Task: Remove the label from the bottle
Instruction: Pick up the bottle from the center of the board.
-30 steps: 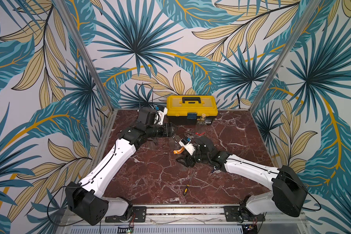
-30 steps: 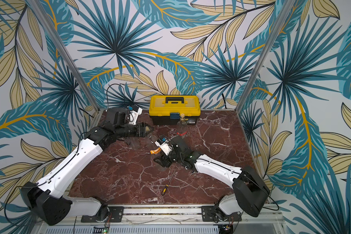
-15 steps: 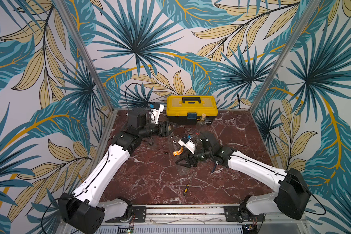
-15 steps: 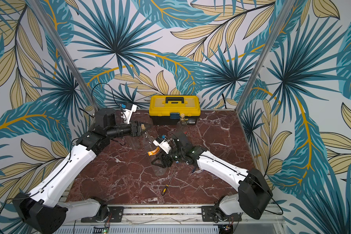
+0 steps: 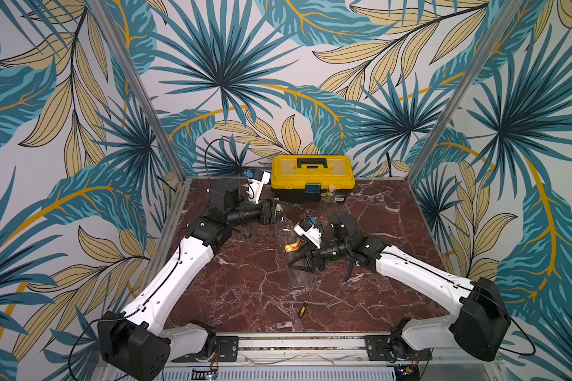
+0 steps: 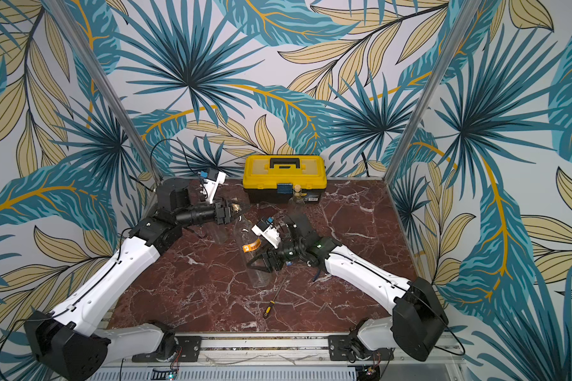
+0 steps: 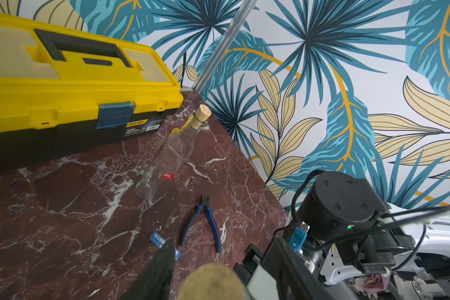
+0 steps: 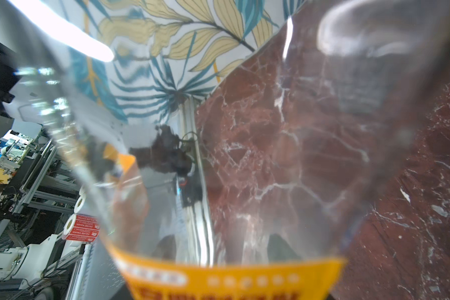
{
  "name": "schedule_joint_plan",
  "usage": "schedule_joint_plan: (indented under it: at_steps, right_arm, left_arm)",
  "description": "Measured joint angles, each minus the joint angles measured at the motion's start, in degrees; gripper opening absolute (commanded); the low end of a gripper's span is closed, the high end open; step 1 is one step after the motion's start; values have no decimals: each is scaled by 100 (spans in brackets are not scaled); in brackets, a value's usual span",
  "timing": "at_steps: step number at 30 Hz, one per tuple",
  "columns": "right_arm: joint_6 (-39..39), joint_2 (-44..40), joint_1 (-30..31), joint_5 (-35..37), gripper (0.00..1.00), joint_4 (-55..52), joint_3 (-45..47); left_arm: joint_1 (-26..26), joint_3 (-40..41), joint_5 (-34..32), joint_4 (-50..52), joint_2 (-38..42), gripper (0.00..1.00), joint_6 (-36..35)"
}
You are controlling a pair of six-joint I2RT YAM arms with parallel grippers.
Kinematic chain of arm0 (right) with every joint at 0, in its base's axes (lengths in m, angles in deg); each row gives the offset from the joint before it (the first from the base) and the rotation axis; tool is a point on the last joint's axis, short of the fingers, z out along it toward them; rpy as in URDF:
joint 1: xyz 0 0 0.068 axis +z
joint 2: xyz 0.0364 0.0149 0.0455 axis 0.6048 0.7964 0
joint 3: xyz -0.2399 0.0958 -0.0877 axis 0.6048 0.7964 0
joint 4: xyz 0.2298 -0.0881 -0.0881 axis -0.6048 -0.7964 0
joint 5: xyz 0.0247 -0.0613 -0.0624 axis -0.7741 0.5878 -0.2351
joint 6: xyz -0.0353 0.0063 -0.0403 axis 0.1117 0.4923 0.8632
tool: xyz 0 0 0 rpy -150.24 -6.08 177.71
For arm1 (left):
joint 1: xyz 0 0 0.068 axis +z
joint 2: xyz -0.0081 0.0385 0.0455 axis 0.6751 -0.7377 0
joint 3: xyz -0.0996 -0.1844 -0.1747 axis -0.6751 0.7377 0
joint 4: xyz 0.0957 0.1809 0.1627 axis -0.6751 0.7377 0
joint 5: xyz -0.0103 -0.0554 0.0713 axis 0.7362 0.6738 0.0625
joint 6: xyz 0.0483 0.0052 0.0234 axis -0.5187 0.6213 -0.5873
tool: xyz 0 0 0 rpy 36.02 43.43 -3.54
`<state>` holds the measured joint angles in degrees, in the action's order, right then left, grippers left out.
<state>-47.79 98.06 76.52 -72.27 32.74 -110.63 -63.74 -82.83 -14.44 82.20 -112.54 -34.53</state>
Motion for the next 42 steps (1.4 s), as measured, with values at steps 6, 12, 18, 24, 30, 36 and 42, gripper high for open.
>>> schedule_joint_plan:
  at_steps: [6,12,18,24,30,36,42]
  right_arm:
    - [-76,-2,0,-66,0,59,0]
    - [-90,-2,0,-103,0,57,0]
    - [-83,-2,0,-116,0,61,0]
    - [-24,-11,-22,-98,0,72,0]
    - [-42,-11,-28,-98,0,59,0]
    - [-57,-11,-33,-98,18,61,0]
    - [-66,-11,-33,-39,62,7,-33]
  left_arm:
    - [0,140,-9,-153,105,50,96]
    - [-11,114,-9,-369,114,53,118]
    - [-90,17,-59,-466,31,29,151]
    - [-131,0,-48,-518,-39,18,352]
    - [-142,0,-55,-533,-59,8,385]
    - [-157,2,-111,-535,-59,0,396]
    - [-184,2,-254,-538,-55,0,439]
